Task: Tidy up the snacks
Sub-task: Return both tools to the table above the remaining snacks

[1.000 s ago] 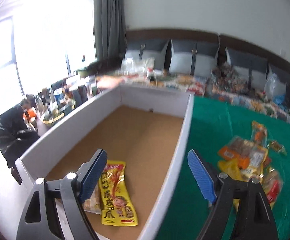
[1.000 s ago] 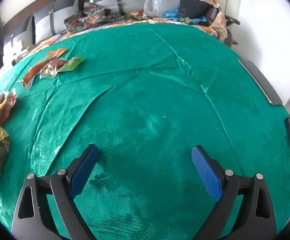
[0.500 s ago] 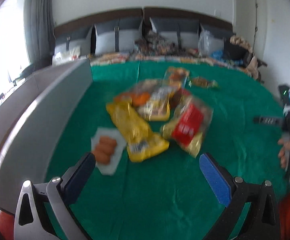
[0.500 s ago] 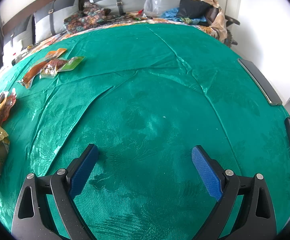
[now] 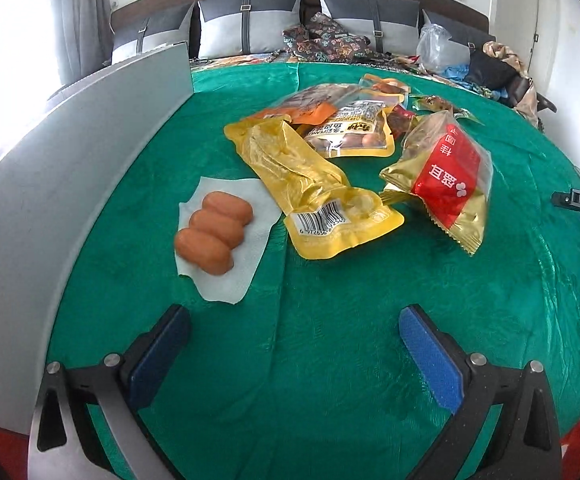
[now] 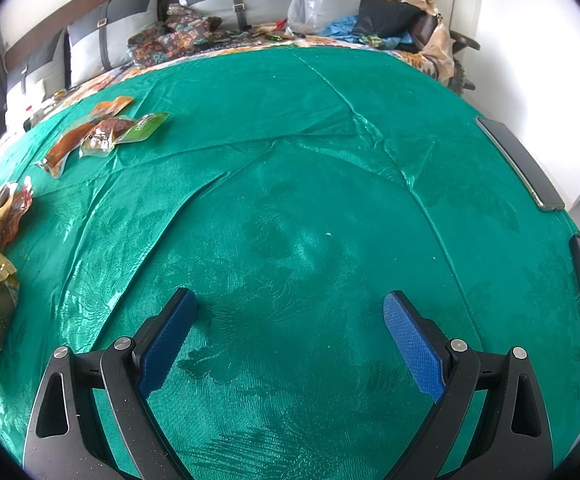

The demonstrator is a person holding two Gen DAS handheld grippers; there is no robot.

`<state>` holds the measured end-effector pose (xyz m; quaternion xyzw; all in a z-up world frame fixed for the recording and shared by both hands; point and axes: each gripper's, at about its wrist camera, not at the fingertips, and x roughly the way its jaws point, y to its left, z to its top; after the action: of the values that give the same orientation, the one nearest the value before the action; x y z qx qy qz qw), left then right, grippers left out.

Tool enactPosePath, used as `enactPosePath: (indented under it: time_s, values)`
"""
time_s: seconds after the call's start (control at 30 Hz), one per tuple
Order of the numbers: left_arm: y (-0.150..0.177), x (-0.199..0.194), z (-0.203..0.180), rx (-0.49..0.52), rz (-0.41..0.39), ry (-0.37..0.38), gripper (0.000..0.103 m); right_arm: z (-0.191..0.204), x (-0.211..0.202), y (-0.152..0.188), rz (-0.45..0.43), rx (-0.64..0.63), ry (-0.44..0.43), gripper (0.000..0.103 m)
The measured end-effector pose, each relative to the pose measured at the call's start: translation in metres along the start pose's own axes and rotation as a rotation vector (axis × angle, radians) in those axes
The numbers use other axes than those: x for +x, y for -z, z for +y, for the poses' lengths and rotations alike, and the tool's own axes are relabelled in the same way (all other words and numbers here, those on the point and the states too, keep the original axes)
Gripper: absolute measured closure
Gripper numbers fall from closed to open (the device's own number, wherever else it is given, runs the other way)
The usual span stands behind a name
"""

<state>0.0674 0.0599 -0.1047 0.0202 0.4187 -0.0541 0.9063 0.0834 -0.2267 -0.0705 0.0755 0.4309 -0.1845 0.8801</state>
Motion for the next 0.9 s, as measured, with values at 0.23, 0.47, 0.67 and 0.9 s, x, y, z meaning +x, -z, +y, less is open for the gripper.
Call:
enactPosePath:
  time_s: [0.23,0.47,0.67,0.9]
  values:
    - [-0.0003,0.0014,0.0001,-0.005,-0.017,-0.005,0.0,-0.0003,-0.0001,0.0002,0.0,0.0,0.0,0.006]
    - [0.0,0.0016,-0.0002,-0.004,-0.012,-0.005,0.0,-0.0005,-0.0002,0.0,0.0,0.0,-0.001,0.006]
    - [-0.0017,0.0016,0.0013,0.001,0.009,-0.001,0.0,-0.0003,0.0,0.0001,0.0,0.0,-0.001,0.006]
    - [-0.003,-0.0014,0.0064,-0.017,0.115,-0.008,0.0,0.0,0.0003,0.0,-0.001,0.0,-0.001,0.006]
